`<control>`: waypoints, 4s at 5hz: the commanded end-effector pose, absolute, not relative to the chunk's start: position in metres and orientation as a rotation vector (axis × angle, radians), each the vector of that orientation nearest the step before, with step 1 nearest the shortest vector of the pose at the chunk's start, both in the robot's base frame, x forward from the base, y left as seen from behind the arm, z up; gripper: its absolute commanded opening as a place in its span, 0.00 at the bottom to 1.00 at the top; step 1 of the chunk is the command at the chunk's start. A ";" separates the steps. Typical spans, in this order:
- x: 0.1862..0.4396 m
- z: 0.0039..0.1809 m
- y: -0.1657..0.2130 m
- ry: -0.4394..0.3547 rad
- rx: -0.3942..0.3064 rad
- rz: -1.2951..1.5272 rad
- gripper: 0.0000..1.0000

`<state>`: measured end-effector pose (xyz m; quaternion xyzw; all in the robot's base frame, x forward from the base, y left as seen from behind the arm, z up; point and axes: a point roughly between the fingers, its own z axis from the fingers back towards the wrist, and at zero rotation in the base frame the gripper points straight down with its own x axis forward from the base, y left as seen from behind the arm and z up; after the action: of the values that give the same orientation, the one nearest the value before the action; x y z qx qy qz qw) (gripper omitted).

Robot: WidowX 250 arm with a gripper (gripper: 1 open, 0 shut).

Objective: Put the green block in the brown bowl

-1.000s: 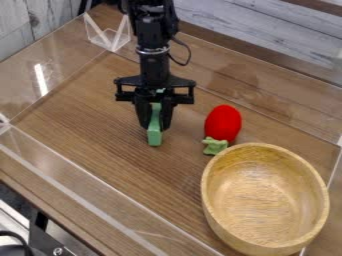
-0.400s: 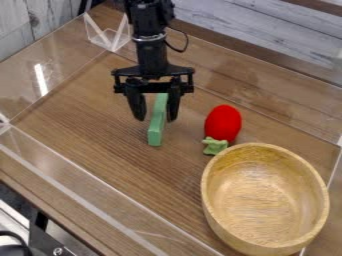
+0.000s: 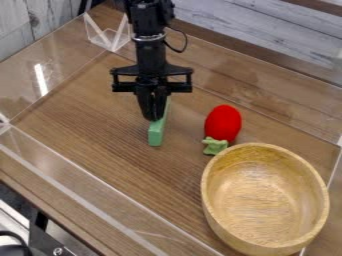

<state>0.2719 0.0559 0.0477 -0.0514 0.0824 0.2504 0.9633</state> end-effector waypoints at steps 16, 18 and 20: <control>0.301 0.069 0.068 0.159 -0.139 0.368 0.00; 0.314 0.124 0.079 0.094 -0.209 0.319 0.00; 0.335 0.112 0.093 0.083 -0.209 0.293 0.00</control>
<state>0.3280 0.0858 0.0918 -0.1103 0.0788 0.1462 0.9799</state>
